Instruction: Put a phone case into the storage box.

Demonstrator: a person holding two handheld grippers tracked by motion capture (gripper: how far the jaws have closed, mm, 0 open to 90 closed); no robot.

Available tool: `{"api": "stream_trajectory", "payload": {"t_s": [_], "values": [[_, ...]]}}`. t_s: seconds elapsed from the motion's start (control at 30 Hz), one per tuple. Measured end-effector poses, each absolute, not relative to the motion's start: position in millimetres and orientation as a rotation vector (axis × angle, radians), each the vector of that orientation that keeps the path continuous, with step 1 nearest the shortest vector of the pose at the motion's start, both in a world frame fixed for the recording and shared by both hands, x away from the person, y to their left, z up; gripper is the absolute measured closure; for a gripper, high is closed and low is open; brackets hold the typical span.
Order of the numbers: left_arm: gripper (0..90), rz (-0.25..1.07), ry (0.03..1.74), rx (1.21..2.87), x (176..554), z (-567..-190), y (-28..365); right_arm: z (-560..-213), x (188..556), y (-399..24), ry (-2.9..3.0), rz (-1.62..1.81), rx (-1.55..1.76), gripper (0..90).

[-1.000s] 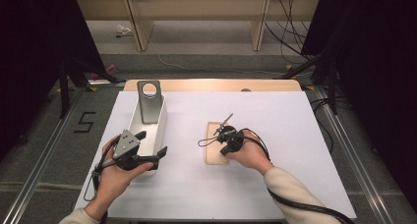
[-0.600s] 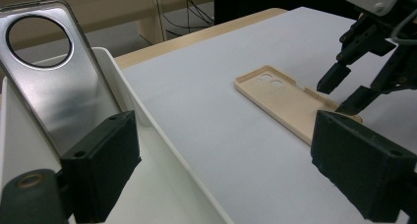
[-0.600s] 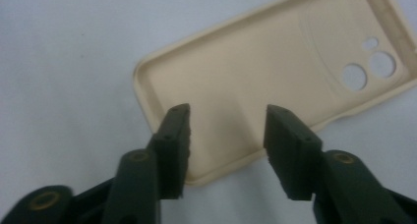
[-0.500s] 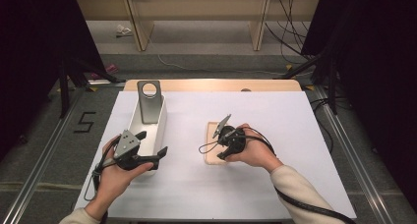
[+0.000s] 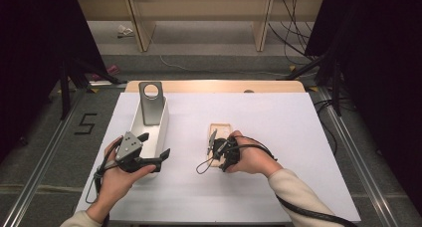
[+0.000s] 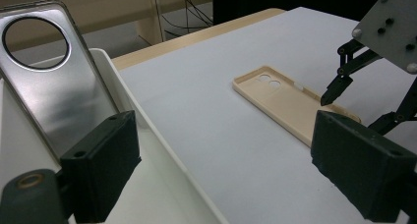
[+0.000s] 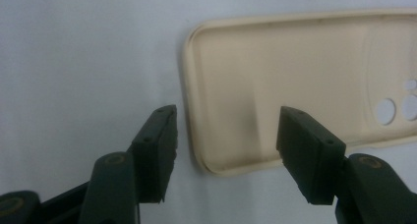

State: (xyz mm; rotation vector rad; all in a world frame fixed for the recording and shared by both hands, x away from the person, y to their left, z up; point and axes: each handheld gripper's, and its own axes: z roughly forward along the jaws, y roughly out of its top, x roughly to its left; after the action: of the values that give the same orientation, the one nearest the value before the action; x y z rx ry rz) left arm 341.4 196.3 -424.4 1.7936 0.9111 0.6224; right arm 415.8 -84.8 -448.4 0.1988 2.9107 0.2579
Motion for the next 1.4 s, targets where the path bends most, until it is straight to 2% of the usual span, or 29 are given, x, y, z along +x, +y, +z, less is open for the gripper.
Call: {"api": "stream_trajectory", "payload": {"t_s": [0.63, 0.93, 1.4], "values": [[10.8, 0.619, 0.912, 1.794, 342, -425, 196, -457, 416, -73, 2.911, 0.173, 0.149, 48.2], [11.0, 0.616, 0.907, 1.798, 341, -425, 194, -456, 413, -67, 2.928, 0.113, 0.086, 61.6], [11.0, 0.613, 0.9, 1.795, 341, -425, 194, -457, 410, -63, 2.958, 0.081, 0.04, 75.9]]}}
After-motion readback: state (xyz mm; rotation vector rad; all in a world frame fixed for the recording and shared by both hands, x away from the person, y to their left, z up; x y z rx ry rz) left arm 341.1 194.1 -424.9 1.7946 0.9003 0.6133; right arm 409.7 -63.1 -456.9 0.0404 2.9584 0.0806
